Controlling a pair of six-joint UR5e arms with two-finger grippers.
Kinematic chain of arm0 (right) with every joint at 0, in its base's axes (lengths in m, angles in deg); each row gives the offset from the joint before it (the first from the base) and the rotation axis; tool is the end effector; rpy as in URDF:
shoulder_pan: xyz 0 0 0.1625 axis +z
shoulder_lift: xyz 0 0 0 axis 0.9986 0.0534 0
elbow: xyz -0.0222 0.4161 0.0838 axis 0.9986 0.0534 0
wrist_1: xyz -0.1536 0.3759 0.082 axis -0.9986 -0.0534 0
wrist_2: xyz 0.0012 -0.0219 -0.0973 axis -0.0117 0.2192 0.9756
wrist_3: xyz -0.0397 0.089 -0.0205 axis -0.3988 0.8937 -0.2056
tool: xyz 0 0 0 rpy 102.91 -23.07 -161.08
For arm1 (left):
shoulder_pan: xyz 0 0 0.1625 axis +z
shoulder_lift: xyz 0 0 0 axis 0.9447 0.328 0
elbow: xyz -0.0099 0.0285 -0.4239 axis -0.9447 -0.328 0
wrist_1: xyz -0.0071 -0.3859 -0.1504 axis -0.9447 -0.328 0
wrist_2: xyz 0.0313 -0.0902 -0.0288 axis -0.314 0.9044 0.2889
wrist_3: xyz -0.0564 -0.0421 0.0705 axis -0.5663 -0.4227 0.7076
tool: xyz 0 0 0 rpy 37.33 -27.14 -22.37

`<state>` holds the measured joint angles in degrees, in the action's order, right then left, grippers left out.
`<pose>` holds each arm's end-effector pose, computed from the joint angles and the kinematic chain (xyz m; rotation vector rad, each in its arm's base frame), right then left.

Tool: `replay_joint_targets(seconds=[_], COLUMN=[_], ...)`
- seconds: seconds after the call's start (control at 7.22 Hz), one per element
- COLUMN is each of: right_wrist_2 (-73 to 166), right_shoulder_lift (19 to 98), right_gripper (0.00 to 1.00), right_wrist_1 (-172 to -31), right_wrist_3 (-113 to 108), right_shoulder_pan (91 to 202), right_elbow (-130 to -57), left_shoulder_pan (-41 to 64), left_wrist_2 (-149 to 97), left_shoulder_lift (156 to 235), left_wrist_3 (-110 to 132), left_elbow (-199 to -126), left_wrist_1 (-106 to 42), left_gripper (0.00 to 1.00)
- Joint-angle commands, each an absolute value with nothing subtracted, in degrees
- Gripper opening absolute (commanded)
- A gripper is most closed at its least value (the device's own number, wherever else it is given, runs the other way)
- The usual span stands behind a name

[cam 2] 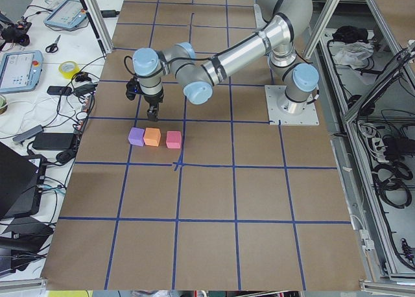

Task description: Arrange blocks in a line

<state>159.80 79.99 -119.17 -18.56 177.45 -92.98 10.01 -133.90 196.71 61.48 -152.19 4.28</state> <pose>0.1370 -0.4865 0.4878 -0.0008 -3.1350 0.0959 0.1860 -0.6204 0.3802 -0.1775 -3.0678 0.0222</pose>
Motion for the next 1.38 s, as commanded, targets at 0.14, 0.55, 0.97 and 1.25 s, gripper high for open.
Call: replay_joint_targets(seconds=[0.14,0.55,0.97,1.25], right_wrist_2=[159.7,159.8,159.8,159.7], right_shoulder_lift=[79.9,79.9,79.9,79.8], right_gripper=[1.00,1.00,1.00,1.00], right_wrist_1=[-119.1,-119.1,-119.1,-119.1], right_wrist_3=[-18.5,-18.5,-18.5,-18.5], right_shoulder_pan=[177.6,177.5,177.6,177.6], right_elbow=[-93.0,-93.0,-93.1,-93.1], left_shoulder_pan=[7.6,-9.6,-21.0,-21.2], left_wrist_2=[-135.5,-135.8,-136.9,-139.7], left_shoulder_lift=[180.4,177.9,178.2,177.4], left_wrist_3=[55.4,26.9,20.1,20.5], left_elbow=[-150.7,-152.1,-152.7,-152.8], left_wrist_1=[-15.7,-15.9,-10.9,-11.2], left_gripper=[1.00,1.00,1.00,1.00])
